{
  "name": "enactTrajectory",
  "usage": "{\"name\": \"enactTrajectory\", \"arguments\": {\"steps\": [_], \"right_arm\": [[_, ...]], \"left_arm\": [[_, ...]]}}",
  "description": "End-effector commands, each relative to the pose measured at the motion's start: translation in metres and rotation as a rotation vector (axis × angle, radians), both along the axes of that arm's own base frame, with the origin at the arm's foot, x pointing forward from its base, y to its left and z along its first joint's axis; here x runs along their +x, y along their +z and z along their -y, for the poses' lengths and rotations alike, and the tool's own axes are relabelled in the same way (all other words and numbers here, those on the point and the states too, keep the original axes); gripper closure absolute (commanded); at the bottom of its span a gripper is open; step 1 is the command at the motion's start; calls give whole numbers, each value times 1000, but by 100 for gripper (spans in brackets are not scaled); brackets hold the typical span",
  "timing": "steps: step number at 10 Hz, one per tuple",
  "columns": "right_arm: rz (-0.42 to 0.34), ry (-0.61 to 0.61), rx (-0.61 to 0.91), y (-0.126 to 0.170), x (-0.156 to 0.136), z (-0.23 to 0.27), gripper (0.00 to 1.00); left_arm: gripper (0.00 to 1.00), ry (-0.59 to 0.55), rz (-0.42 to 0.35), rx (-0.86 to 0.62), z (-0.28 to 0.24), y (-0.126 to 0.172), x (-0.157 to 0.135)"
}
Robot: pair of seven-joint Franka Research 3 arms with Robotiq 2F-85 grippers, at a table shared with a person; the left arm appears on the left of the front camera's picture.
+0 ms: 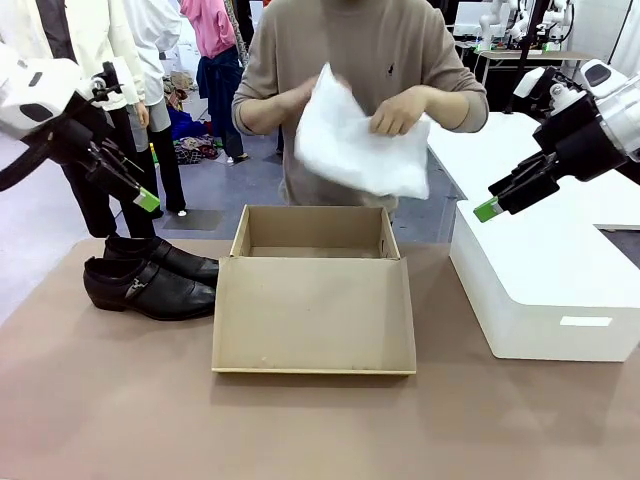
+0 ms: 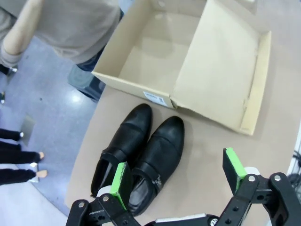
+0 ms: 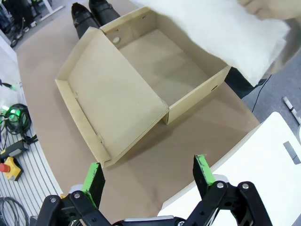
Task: Pack the shoes into the box.
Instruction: Place one shoe of the Shoes into the Shoes Box.
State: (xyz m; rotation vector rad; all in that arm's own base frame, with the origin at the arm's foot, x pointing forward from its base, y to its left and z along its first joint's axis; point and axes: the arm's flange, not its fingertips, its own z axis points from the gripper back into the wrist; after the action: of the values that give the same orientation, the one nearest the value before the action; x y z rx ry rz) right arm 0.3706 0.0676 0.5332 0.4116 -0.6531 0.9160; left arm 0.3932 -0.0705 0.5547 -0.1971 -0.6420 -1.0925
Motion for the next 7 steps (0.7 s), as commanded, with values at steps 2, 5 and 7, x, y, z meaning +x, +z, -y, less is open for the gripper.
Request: {"name": "enactTrajectory", "arguments": {"steps": [2, 5, 7], "right_arm": [[8, 15, 23, 0, 3, 0, 0], [8, 15, 23, 0, 3, 0, 0], [8, 15, 23, 0, 3, 0, 0]], "left_arm": [[0, -101, -32, 153, -25, 8, 37], [0, -202, -64, 231, -50, 6, 68], [0, -274, -80, 293, -59, 2, 82]]}}
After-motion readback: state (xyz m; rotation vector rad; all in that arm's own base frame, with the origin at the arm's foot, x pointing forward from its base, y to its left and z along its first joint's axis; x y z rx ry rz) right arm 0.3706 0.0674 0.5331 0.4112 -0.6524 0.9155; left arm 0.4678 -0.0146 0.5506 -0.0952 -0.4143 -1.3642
